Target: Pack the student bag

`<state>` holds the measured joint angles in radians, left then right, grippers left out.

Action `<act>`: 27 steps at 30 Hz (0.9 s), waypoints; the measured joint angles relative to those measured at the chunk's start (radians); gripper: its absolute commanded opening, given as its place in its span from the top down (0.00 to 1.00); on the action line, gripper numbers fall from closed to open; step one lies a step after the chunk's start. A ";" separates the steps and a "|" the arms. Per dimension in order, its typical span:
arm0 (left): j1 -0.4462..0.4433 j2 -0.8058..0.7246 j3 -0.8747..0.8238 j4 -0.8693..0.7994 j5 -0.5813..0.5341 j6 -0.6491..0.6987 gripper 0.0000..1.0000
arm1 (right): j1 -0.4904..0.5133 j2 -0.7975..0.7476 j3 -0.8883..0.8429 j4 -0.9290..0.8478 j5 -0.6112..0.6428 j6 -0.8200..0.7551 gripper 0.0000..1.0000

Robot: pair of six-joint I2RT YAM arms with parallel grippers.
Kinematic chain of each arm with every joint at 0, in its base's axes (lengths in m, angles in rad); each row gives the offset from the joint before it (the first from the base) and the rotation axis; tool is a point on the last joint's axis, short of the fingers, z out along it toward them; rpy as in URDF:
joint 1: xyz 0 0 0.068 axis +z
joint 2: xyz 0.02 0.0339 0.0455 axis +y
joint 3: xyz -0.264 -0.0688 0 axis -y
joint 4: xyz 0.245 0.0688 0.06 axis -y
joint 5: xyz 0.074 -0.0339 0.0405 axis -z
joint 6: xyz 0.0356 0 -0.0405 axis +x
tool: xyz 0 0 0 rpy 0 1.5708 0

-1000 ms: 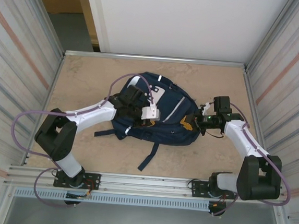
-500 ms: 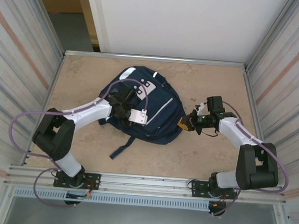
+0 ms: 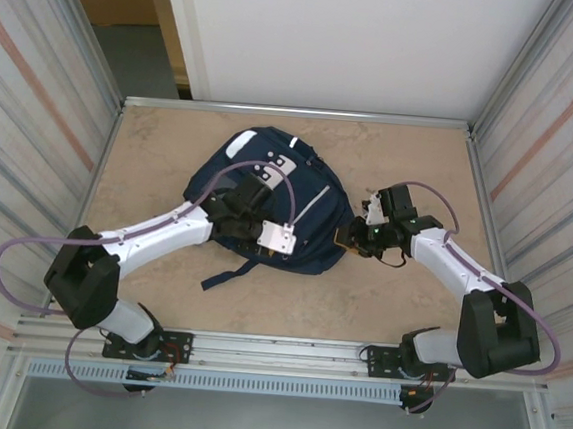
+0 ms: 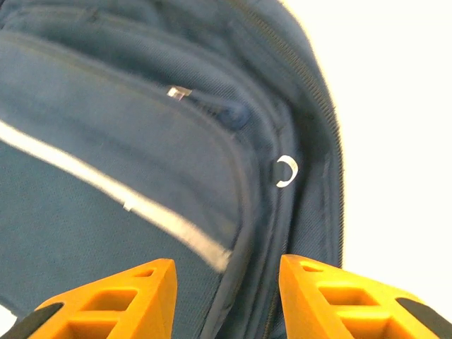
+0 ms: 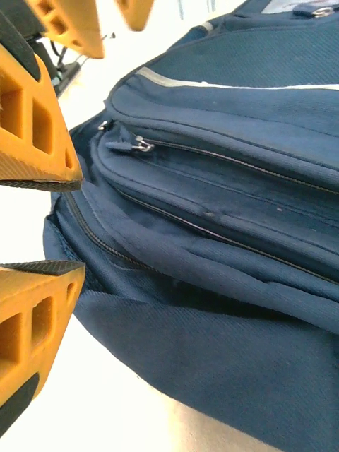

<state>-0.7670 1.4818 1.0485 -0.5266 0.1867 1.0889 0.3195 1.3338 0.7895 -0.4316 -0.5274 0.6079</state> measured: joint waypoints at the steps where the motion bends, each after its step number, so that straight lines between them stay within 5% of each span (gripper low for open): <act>1: -0.021 0.002 0.000 0.005 -0.014 -0.010 0.51 | 0.000 0.000 0.000 0.005 0.008 0.000 0.68; 8: -0.095 0.060 -0.045 0.143 -0.163 -0.093 0.47 | 0.000 -0.001 0.000 0.023 0.032 0.000 0.67; 15: -0.126 0.154 -0.046 0.256 -0.300 -0.180 0.69 | 0.001 0.000 0.000 0.042 0.034 0.001 0.67; 20: -0.134 0.185 -0.048 0.306 -0.330 -0.216 1.00 | 0.008 0.004 0.000 0.054 0.033 0.002 0.64; 27: -0.122 0.129 -0.063 0.319 -0.314 -0.256 1.00 | 0.055 0.052 0.009 0.053 0.003 -0.034 0.56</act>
<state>-0.8886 1.6108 0.9859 -0.2081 -0.1276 0.8333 0.3744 1.3861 0.7986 -0.3782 -0.5240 0.5735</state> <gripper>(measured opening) 0.054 0.431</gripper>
